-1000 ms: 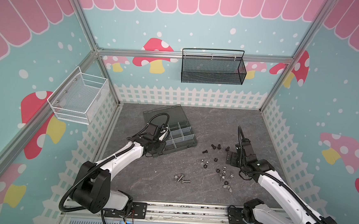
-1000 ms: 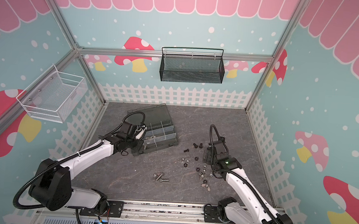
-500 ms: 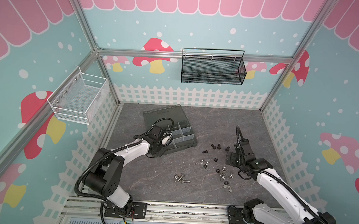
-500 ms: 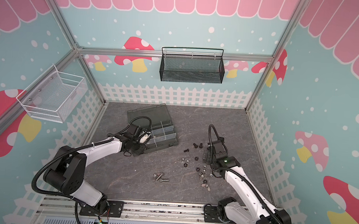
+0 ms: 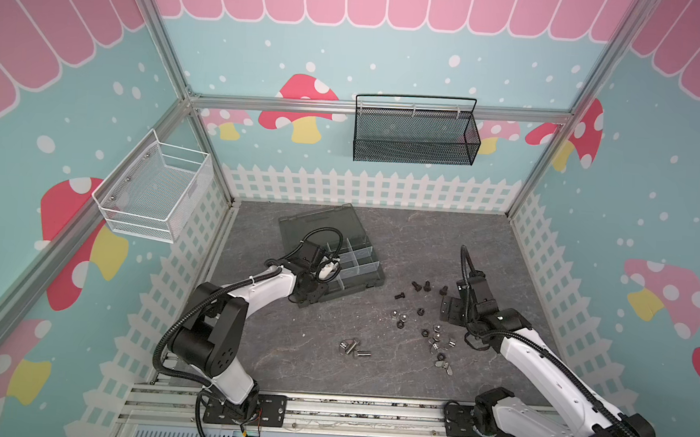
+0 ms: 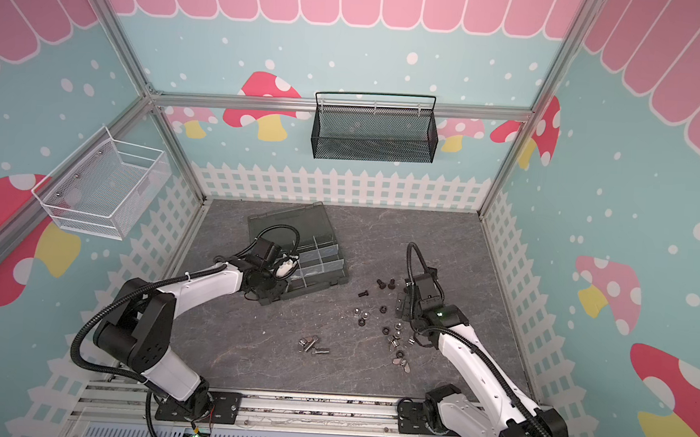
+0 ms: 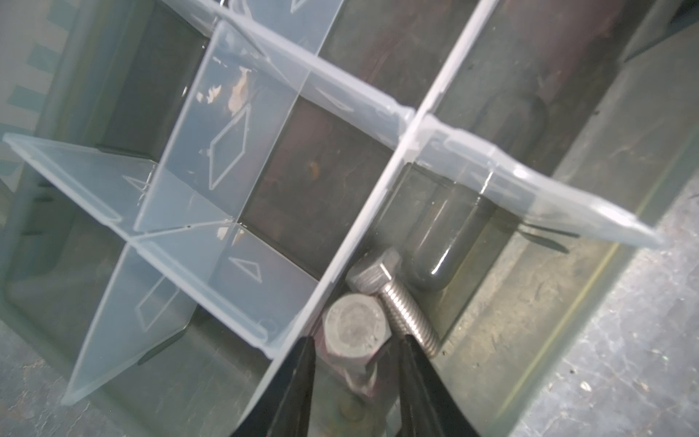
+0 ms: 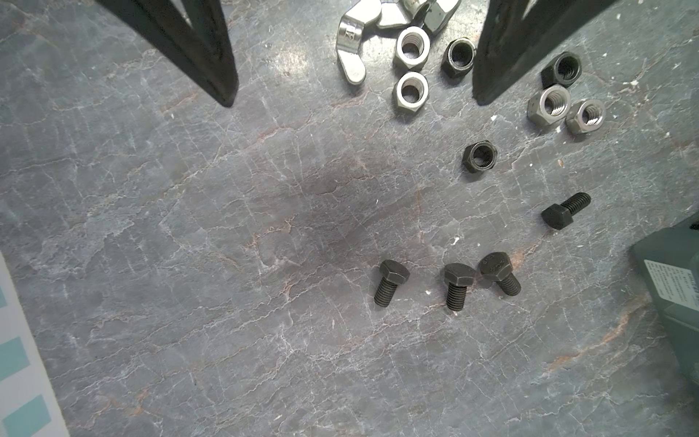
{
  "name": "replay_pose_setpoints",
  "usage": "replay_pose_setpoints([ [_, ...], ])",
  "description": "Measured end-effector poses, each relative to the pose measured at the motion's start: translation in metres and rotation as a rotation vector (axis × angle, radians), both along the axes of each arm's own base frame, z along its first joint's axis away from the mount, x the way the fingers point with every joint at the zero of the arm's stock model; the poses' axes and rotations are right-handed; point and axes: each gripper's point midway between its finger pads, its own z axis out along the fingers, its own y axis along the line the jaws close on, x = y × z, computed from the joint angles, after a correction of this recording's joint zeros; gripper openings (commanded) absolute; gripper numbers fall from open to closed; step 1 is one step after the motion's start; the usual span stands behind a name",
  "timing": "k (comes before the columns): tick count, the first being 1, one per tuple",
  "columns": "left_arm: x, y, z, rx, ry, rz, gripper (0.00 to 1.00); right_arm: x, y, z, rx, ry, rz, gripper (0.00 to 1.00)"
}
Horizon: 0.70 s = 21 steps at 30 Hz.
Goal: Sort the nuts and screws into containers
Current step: 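Open the left gripper to drop the bolt into a compartment, then return the left gripper to the pile and grasp a third silver bolt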
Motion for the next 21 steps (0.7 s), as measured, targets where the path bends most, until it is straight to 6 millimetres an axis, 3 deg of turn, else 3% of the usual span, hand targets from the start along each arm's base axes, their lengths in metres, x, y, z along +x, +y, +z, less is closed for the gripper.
replay_pose_setpoints([
  [6,-0.001,-0.003,0.007,-0.016,-0.004,-0.008,0.39,0.0,0.0,0.0,-0.001,0.0,-0.001,0.98],
  [9,-0.003,-0.005,0.02,-0.032,-0.028,-0.01,0.39,0.0,0.0,-0.001,-0.002,0.002,-0.001,0.98],
  [17,-0.005,-0.012,0.096,-0.164,-0.202,0.029,0.44,0.0,0.0,-0.001,-0.002,0.004,-0.001,0.98],
  [21,-0.013,-0.024,0.122,-0.257,-0.246,0.079,0.46,0.0,0.0,-0.001,-0.002,0.004,0.0,0.98],
])
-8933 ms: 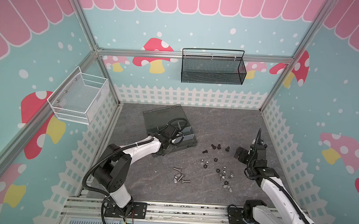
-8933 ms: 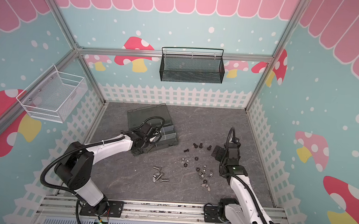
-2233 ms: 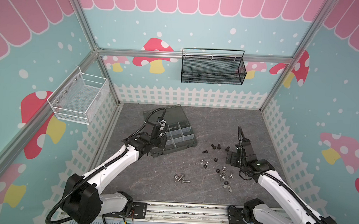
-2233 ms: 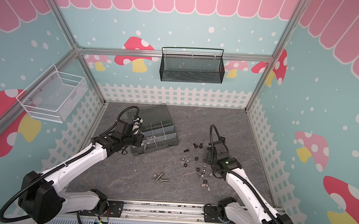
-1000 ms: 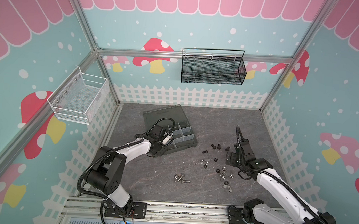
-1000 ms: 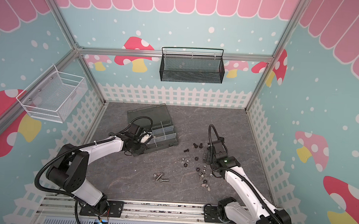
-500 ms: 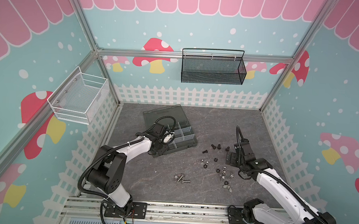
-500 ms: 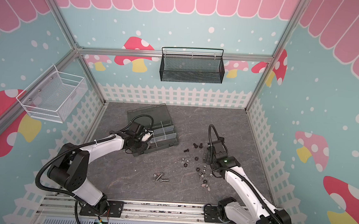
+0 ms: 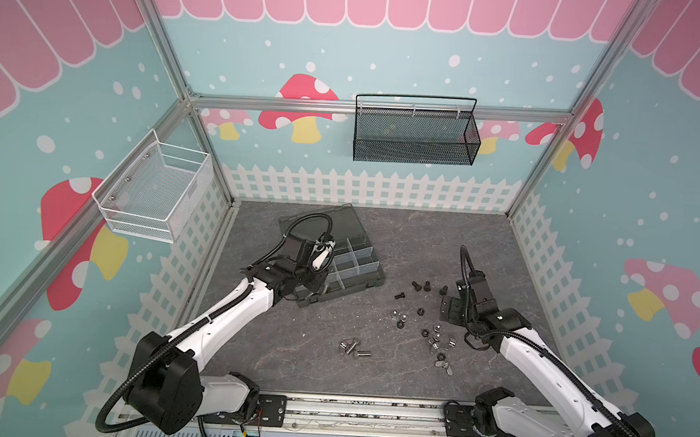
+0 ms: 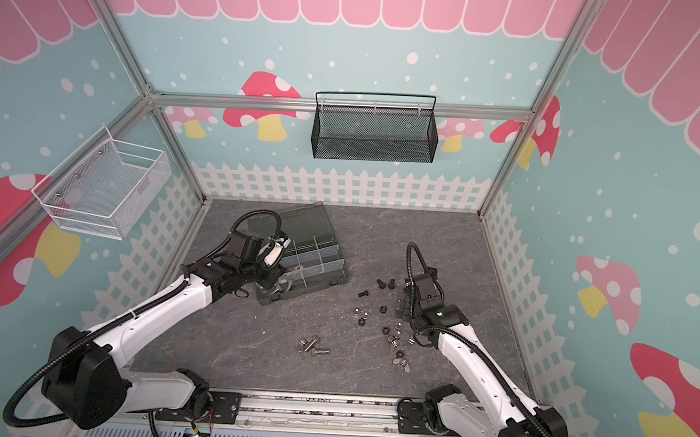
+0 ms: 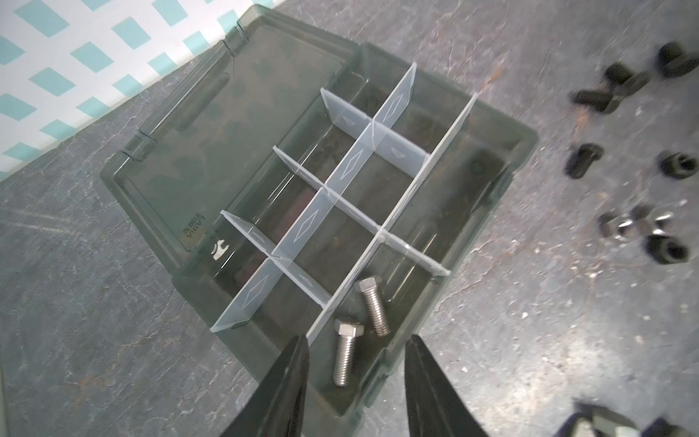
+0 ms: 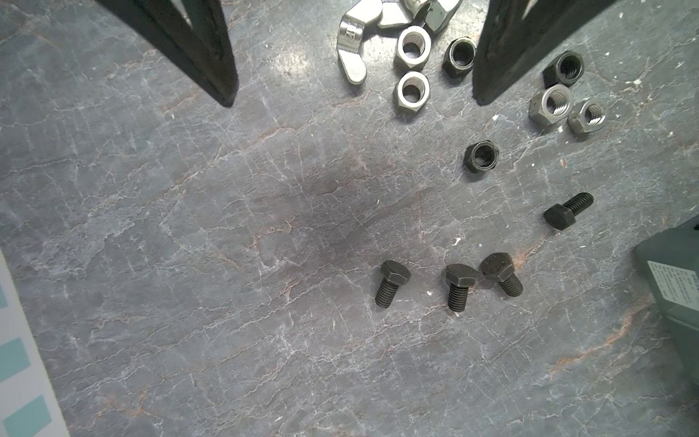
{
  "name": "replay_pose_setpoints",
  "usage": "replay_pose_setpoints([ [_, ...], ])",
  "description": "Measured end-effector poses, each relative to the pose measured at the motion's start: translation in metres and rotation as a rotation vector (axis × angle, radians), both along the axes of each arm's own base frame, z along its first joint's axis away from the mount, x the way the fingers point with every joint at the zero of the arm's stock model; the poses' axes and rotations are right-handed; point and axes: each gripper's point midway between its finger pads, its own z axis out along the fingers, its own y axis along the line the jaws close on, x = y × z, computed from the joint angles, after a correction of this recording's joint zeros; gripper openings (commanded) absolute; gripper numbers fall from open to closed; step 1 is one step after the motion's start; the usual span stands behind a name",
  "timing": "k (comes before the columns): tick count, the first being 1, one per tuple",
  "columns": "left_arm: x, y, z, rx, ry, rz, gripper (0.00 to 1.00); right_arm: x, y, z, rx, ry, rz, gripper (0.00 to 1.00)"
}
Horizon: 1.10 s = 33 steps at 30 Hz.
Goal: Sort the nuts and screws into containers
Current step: 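Return the left gripper to the pile and grasp a third silver bolt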
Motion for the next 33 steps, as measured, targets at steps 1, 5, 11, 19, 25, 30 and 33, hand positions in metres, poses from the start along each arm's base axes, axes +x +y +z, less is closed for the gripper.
replay_pose_setpoints([
  [1,-0.004,-0.007,0.006,-0.038,-0.004,0.011,0.46,0.0,0.0,0.0,0.0,0.0,0.0,0.98],
  [5,-0.021,-0.029,0.017,-0.133,0.001,0.032,0.5,0.0,0.0,0.0,0.002,-0.001,0.001,0.98],
  [11,-0.065,-0.044,0.004,-0.255,0.072,0.102,0.52,0.0,0.0,0.001,0.004,-0.004,0.001,0.98],
  [19,-0.12,-0.048,-0.033,-0.337,0.187,0.191,0.58,0.0,0.001,0.001,0.009,-0.002,0.005,0.98],
  [25,-0.151,-0.06,-0.053,-0.331,0.247,0.218,0.7,0.0,0.002,0.006,0.018,-0.023,0.006,0.98],
  [30,-0.166,-0.068,-0.075,-0.262,0.291,0.229,0.71,0.0,0.002,0.008,0.021,-0.032,0.006,0.98],
  [33,-0.174,-0.072,-0.087,-0.206,0.315,0.221,0.7,0.0,0.002,0.008,0.021,-0.031,0.006,0.98],
])
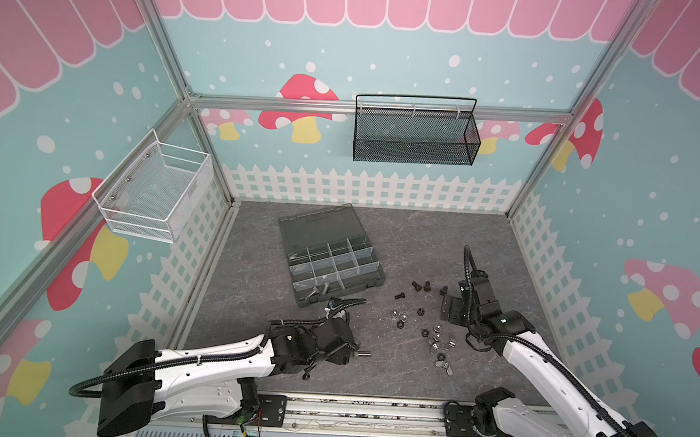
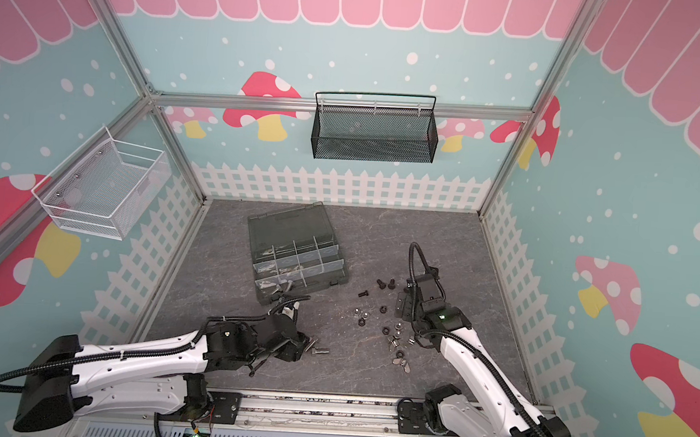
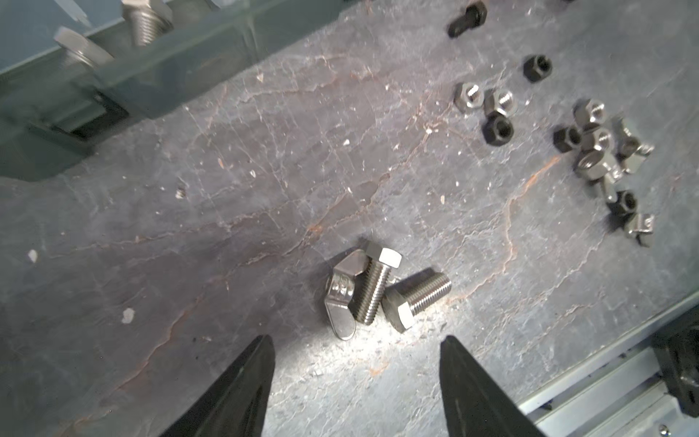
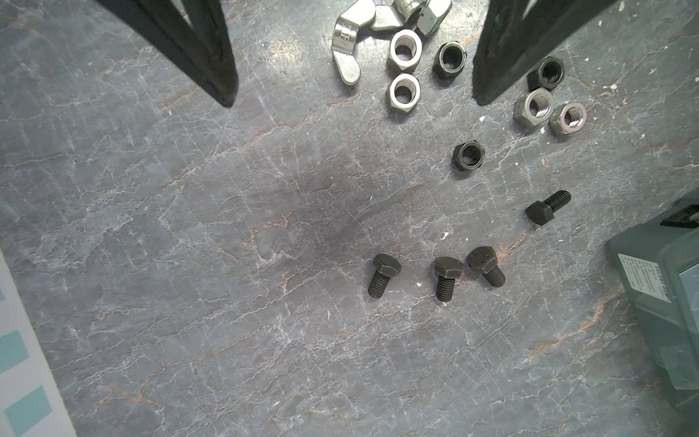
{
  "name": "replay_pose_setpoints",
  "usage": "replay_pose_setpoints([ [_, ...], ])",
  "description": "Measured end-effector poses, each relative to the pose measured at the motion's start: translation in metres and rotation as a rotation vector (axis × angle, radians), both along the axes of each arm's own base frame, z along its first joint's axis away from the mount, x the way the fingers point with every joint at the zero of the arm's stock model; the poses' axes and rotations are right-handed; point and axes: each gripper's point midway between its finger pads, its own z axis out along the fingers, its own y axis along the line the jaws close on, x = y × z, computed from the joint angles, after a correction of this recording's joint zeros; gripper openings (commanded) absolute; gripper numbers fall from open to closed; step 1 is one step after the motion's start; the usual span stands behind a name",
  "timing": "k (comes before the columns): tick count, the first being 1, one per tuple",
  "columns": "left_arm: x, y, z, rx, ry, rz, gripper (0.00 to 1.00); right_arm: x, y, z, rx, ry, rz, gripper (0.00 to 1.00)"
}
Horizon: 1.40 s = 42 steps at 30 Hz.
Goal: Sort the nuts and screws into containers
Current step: 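Return the left gripper to the pile and grasp a third silver bolt, then carry the third silver bolt over the organizer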
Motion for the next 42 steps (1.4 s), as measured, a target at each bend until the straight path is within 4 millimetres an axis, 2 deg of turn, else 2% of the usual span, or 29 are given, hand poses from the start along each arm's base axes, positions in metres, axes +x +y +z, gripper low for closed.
replay_pose_setpoints([
  [5,-0.006,-0.01,-0.011,0.056,0.028,-0.026,0.64,0.0,0.0,-0.002,-0.004,0.009,-0.001,0.98],
  [9,-0.006,-0.02,-0.02,0.102,0.044,-0.047,0.54,0.0,0.0,-0.007,-0.012,0.027,-0.001,0.98],
  [15,0.004,-0.035,-0.023,0.17,0.026,-0.081,0.34,0.0,-0.001,-0.01,-0.019,0.036,-0.003,0.98],
  [21,0.013,-0.046,-0.03,0.232,0.024,-0.104,0.24,0.0,-0.001,-0.009,-0.019,0.036,-0.004,0.98],
  [24,0.014,-0.047,-0.039,0.272,0.038,-0.115,0.24,0.0,-0.001,-0.009,-0.021,0.035,-0.005,0.98],
  [30,0.012,-0.041,-0.053,0.338,0.068,-0.121,0.3,0.001,-0.002,-0.01,-0.024,0.037,-0.007,0.98],
  [42,0.022,-0.028,-0.061,0.385,0.088,-0.095,0.31,0.0,-0.002,-0.011,-0.025,0.04,-0.007,0.98],
])
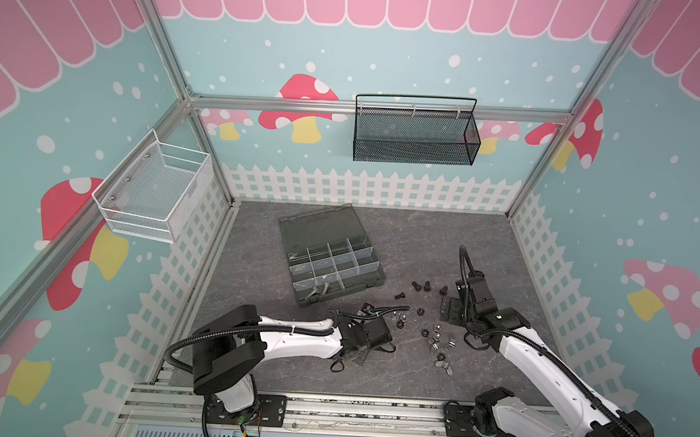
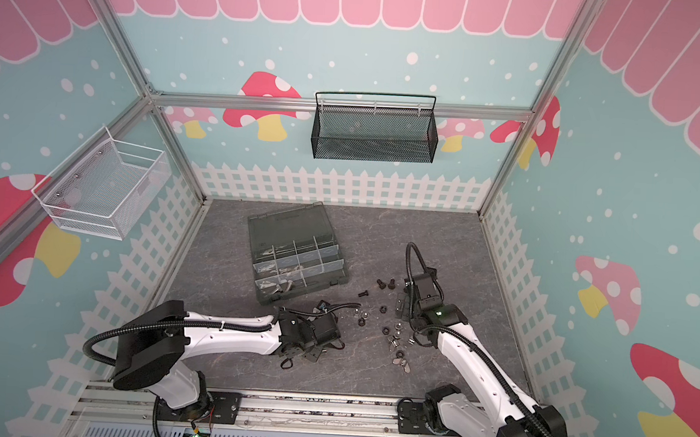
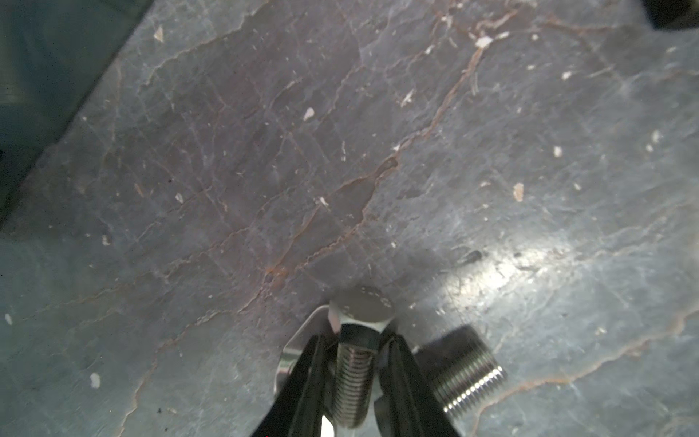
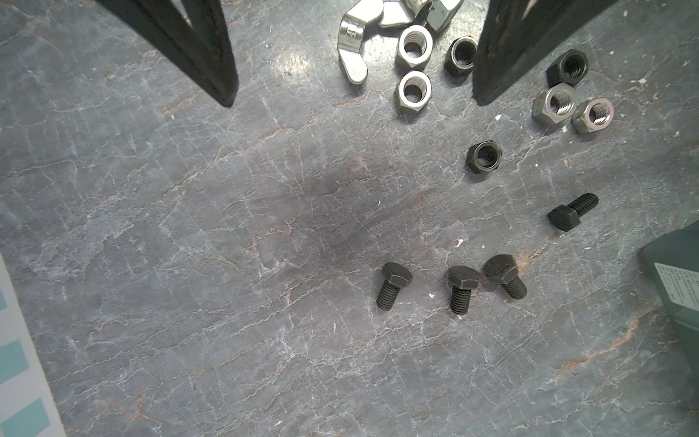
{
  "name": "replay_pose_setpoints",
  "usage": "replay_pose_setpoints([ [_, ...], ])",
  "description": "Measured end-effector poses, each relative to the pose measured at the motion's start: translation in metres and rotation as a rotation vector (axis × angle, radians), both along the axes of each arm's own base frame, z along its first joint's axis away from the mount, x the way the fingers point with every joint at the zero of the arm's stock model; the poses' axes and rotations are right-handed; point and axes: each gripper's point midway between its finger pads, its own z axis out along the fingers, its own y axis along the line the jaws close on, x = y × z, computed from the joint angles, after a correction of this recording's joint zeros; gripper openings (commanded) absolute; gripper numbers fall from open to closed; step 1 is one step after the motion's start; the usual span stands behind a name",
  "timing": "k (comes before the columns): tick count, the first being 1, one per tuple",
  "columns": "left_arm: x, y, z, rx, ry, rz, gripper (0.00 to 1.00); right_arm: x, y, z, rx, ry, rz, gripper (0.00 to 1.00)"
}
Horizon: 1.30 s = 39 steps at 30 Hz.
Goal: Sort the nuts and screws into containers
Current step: 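Carry the third silver bolt over the organizer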
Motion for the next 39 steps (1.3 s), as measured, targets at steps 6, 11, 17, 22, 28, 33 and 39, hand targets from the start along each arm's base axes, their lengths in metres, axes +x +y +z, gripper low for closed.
replay_pose_setpoints([
  [6,0.008,0.004,-0.001,0.021,-0.004,0.006,0.34,0.0,0.0,0.0,0.0,0.0,0.0,0.98],
  [11,0.013,0.002,0.002,0.021,-0.013,0.0,0.36,0.0,0.0,0.0,0.0,-0.001,0.0,0.98],
  [17,0.013,0.0,0.001,0.026,-0.01,-0.004,0.33,0.0,-0.001,0.0,-0.003,-0.001,-0.002,0.98],
  [22,0.013,0.0,0.0,0.022,-0.004,-0.001,0.29,0.0,-0.001,0.0,-0.006,-0.002,-0.004,0.98],
  [28,0.013,0.002,-0.001,0.018,0.006,0.004,0.28,0.0,-0.001,0.0,-0.006,-0.003,-0.004,0.98],
  [33,0.011,0.002,-0.002,0.006,0.018,0.004,0.3,0.0,-0.001,0.0,-0.006,-0.002,-0.004,0.98],
  [39,0.006,0.003,-0.006,0.0,0.044,0.001,0.34,0.0,-0.001,0.0,-0.006,-0.002,-0.004,0.98],
])
